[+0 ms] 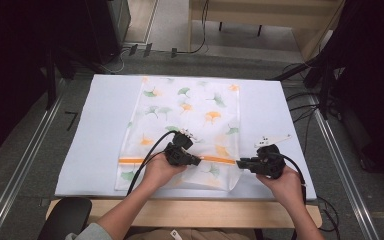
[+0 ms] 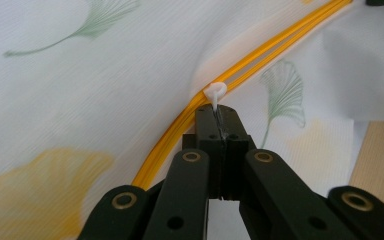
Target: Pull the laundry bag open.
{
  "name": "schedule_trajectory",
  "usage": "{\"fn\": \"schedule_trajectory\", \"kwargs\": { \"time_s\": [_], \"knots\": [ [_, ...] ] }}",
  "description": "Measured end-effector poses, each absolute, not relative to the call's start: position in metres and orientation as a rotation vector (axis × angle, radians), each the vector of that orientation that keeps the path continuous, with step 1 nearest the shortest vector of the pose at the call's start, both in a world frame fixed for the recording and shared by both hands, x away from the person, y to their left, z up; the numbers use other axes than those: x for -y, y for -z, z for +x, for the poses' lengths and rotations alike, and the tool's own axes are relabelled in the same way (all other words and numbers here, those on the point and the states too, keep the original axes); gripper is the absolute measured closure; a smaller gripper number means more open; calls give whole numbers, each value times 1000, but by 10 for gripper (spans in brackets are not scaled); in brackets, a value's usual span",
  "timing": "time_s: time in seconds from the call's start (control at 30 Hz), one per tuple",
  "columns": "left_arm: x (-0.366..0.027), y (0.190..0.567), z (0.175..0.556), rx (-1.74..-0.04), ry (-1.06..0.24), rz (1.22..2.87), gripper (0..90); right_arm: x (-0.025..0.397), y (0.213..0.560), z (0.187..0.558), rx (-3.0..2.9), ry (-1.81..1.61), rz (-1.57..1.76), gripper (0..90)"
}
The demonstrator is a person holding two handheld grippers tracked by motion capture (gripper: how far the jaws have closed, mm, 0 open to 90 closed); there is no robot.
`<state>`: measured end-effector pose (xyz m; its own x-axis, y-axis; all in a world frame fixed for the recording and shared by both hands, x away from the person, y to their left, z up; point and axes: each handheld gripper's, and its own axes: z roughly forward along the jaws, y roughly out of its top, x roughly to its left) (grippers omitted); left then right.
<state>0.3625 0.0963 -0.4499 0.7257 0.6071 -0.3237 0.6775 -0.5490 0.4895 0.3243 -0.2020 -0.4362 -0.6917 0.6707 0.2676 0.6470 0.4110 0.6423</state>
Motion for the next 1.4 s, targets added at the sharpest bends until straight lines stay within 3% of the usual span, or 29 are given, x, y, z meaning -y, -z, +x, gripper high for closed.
{"fn": "schedule_trajectory", "kwargs": {
  "time_s": [0.2, 1.4],
  "knots": [
    [-122, 443, 359, -985, 118, 2309, 900, 202, 437, 325, -2616, -1172, 1208, 848],
    [-126, 442, 357, -967, 186, 2268, 900, 204, 438, 325, -2616, -1152, 1235, 849]
  ]
}}
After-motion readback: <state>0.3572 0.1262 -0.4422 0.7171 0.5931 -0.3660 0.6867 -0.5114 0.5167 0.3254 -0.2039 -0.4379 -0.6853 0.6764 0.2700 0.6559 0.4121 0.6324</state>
